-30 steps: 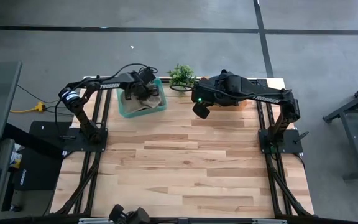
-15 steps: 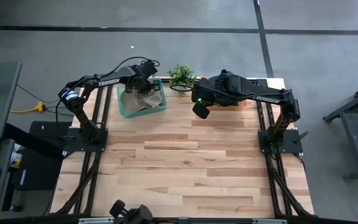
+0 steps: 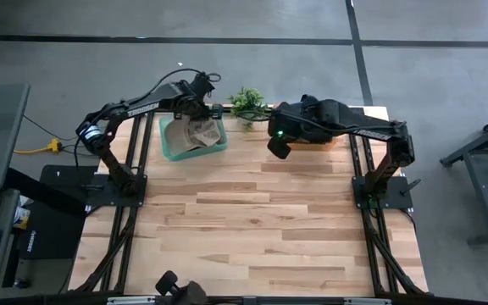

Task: Pick & Place hat
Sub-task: Return to Home Position

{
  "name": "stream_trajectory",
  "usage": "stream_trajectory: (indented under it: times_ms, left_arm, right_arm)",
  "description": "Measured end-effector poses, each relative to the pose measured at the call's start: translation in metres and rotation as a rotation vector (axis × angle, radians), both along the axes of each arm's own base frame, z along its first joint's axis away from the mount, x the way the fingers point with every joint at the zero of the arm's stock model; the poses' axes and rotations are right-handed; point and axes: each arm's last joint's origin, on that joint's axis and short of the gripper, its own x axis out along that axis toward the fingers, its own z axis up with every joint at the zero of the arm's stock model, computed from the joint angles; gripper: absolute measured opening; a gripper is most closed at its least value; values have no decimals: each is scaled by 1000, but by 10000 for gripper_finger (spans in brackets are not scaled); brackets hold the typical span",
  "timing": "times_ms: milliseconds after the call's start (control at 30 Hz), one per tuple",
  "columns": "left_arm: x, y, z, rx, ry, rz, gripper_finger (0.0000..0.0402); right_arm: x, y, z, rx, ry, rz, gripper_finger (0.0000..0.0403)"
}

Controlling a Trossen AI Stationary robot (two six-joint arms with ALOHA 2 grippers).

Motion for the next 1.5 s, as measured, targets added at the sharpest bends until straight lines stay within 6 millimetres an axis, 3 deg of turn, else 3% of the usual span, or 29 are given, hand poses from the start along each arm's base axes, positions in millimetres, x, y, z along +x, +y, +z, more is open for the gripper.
stream_trajectory:
  times_ms: [233, 400, 500, 600, 733, 967, 1233, 1500]
  left_arm:
    - [-9, -21, 45, 34, -210, -104, 0]
    - [-21, -59, 74, 102, -289, -207, 0]
    - [-31, -87, 80, 126, -338, -268, 0]
    - [-44, -113, 76, 135, -386, -285, 0]
    - [-69, -141, 56, 118, -505, -265, 0]
    - [-111, -178, 16, 62, -805, -234, 0]
    - [-155, -199, 6, 157, -1019, -184, 0]
    - [-177, -204, -11, 244, -1319, -176, 0]
  right_arm:
    - [-26, 2, 22, -24, -64, -2, 0]
    - [-49, 4, 32, -41, -66, 22, 0]
    - [-69, 7, 24, -9, -94, 48, 0]
    - [-94, 10, 5, 26, -175, 59, 0]
    - [-125, 15, -30, 91, -340, 85, 0]
    - [-155, 21, -90, 148, -593, 154, 0]
    - [-172, 23, -144, 123, -1010, 210, 0]
    - [-198, 23, -171, 12, -1272, 182, 0]
